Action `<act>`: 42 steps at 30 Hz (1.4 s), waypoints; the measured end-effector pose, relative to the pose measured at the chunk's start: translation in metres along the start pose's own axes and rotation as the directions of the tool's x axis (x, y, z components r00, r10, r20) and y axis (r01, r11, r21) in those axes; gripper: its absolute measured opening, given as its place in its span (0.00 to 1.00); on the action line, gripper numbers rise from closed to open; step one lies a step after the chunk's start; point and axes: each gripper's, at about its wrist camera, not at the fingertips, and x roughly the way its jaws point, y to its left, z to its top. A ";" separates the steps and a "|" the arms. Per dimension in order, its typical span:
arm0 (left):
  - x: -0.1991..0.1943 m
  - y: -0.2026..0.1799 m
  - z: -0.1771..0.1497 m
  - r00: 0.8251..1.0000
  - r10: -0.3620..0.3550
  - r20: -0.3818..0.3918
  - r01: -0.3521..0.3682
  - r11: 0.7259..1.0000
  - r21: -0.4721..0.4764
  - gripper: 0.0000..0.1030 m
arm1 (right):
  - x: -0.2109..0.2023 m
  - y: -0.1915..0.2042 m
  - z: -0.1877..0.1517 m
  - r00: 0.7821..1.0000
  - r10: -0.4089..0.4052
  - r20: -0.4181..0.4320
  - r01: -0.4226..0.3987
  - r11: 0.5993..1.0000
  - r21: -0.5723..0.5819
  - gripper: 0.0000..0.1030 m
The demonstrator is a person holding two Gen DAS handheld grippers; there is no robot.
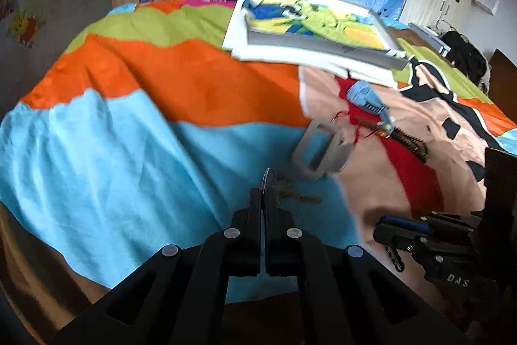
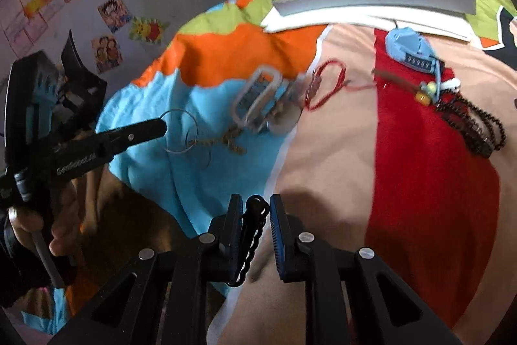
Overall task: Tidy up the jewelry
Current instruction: 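Carry the gold keyring into the white tray and open the left gripper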
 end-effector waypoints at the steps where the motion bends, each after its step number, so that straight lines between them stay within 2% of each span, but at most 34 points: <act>1: -0.003 -0.005 0.004 1.000 -0.003 0.009 0.003 1.000 0.009 0.00 | -0.005 -0.003 0.003 1.000 0.006 0.020 -0.006 1.000 0.005 0.16; 8: -0.018 -0.027 0.038 0.998 -0.052 0.044 0.050 0.997 0.051 0.00 | -0.023 -0.016 0.026 0.996 0.017 0.093 -0.019 1.000 0.020 0.16; 13: -0.024 -0.039 0.059 0.996 -0.057 0.064 0.050 0.994 0.102 0.00 | -0.033 -0.028 0.040 0.991 0.019 0.135 -0.024 0.999 0.039 0.16; 18: -0.026 -0.046 0.076 0.992 -0.100 0.070 0.094 0.992 0.088 0.00 | -0.042 -0.040 0.058 0.986 0.023 0.167 -0.031 0.999 0.042 0.16; 28: -0.018 -0.070 0.128 0.980 -0.159 0.124 0.139 0.978 0.156 0.00 | -0.057 -0.063 0.111 0.974 0.020 0.225 -0.022 1.000 0.003 0.16; 33: 0.010 -0.073 0.164 0.974 -0.161 0.157 0.132 0.975 0.180 0.00 | -0.052 -0.078 0.153 0.968 0.005 0.250 0.000 1.000 -0.022 0.16; 36: 0.036 -0.068 0.190 0.970 -0.164 0.181 0.134 0.977 0.163 0.00 | -0.044 -0.089 0.183 0.964 -0.005 0.266 0.016 0.999 -0.037 0.16; 42: 0.098 -0.043 0.240 0.963 -0.170 0.207 0.161 0.985 0.060 0.00 | -0.021 -0.121 0.235 0.950 -0.053 0.308 0.055 0.999 0.002 0.16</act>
